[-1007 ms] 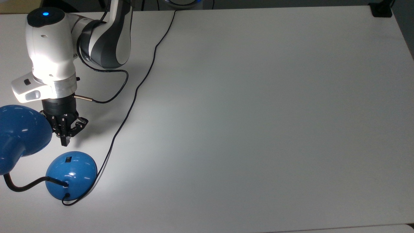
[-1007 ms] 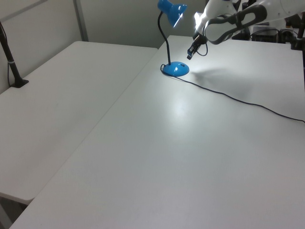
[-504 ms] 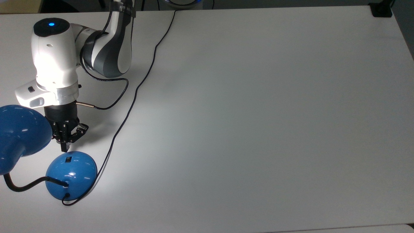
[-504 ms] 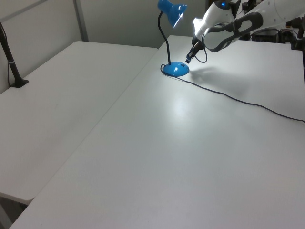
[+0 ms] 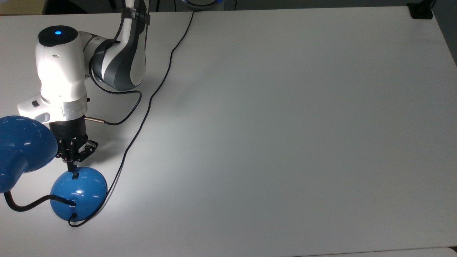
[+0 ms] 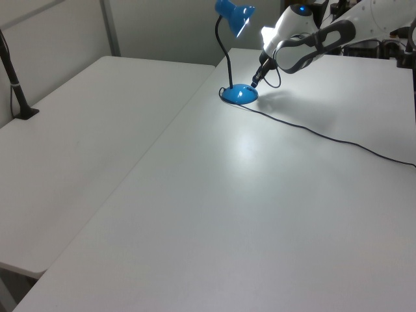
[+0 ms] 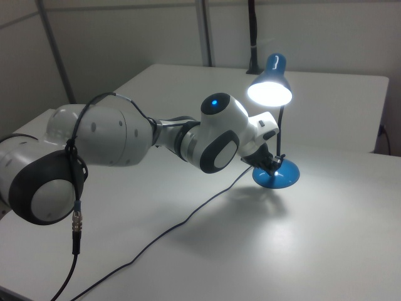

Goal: Turn off the lamp
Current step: 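Lower the gripper onto the switch on the lamp base and press it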

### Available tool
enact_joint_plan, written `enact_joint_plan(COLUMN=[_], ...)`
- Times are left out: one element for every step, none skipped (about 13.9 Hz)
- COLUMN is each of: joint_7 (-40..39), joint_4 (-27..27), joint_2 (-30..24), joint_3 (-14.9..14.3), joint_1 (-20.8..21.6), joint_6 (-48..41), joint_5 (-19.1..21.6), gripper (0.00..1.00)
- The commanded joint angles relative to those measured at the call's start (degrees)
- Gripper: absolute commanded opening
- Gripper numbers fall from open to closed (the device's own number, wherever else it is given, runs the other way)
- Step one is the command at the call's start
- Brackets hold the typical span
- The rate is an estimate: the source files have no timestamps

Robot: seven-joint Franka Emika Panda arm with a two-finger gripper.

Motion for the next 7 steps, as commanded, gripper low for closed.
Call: enact_joint_plan(joint_7=[-1.1, -1.3, -2.1, -2.5, -2.7, -3.3, -3.8], joint_4=[2.9, 2.9, 2.8, 2.8, 2.7, 2.7, 2.5], joint_2=[2.4, 2.4, 2.5, 2.5, 2.5, 2.5, 2.5], joint_3=[-0.1, -0.1, -0.1, -0.1, -0.1, -0.1, -0.1], joint_1=[0.3, 0.4, 0.5, 0.6, 0.6, 0.6, 0.6], joint_6=[1.0, 0.9, 0.9, 0.9, 0.8, 0.8, 0.8], joint_5=[-0.7, -0.8, -0.8, -0.9, -1.0, -1.0, -1.0], gripper=[0.0, 0.0, 0.0, 0.0, 0.0, 0.0, 0.0])
